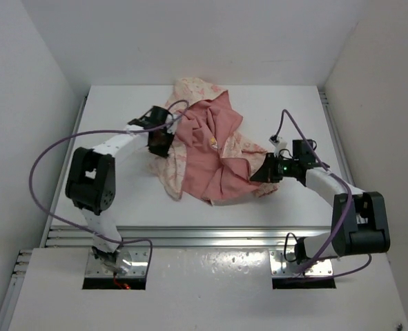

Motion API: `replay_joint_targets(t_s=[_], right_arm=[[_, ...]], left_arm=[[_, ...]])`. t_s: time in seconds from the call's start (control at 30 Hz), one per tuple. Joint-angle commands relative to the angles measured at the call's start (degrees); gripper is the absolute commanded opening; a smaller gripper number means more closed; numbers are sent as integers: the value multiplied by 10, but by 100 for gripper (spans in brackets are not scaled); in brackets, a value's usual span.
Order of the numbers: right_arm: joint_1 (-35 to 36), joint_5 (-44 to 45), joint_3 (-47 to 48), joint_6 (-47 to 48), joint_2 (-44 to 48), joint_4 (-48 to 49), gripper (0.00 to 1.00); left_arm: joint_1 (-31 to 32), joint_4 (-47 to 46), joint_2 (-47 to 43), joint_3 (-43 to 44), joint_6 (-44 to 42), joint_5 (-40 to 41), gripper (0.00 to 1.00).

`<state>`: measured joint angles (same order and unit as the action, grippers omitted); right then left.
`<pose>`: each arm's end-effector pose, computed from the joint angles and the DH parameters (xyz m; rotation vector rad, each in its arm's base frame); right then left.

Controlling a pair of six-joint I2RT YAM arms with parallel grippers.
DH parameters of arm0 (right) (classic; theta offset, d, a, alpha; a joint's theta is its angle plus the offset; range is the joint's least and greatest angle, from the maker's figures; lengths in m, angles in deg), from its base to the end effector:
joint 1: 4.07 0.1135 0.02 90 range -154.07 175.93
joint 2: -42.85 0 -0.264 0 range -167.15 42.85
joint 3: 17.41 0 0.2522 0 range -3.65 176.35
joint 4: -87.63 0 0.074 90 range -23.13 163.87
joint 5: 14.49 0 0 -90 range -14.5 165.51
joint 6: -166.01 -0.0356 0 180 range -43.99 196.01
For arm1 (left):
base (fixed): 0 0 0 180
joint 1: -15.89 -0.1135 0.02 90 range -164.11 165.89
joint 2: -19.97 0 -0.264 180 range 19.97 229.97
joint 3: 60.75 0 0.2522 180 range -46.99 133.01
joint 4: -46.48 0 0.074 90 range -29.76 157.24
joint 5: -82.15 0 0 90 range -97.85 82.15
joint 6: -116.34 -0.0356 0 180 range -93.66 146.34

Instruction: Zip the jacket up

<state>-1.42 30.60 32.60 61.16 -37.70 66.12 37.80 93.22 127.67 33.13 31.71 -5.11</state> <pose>0.2534 0.0369 0.1675 -0.0837 2.4119 1.1010 0.3708 -0.1473 0.2093 0.3619 2.6045 -0.1018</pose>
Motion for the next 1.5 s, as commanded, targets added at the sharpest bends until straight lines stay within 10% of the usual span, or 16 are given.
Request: replay_joint_targets(t_s=[0.0,0.27,0.77,0.87,1.1,1.47], right_arm=[[-24,3,28,-3,16,26,0],[-129,-10,36,33,87,-50,0],[-274,-24,66,144,177,-217,0],[-297,-33,66,170,191,-231,0],[-299,-44,55,169,212,-238,0],[-223,-46,56,157,221,-216,0]], left_arm=[[-90,24,-109,-29,-112,-114,0],[-236,44,-192,-48,-164,-253,0],[-433,105,-63,-23,-164,-405,0],[-453,105,-63,-10,-176,-390,13],[-418,27,-207,-63,-230,-300,75],[-264,240,-423,-238,-419,-297,73]])
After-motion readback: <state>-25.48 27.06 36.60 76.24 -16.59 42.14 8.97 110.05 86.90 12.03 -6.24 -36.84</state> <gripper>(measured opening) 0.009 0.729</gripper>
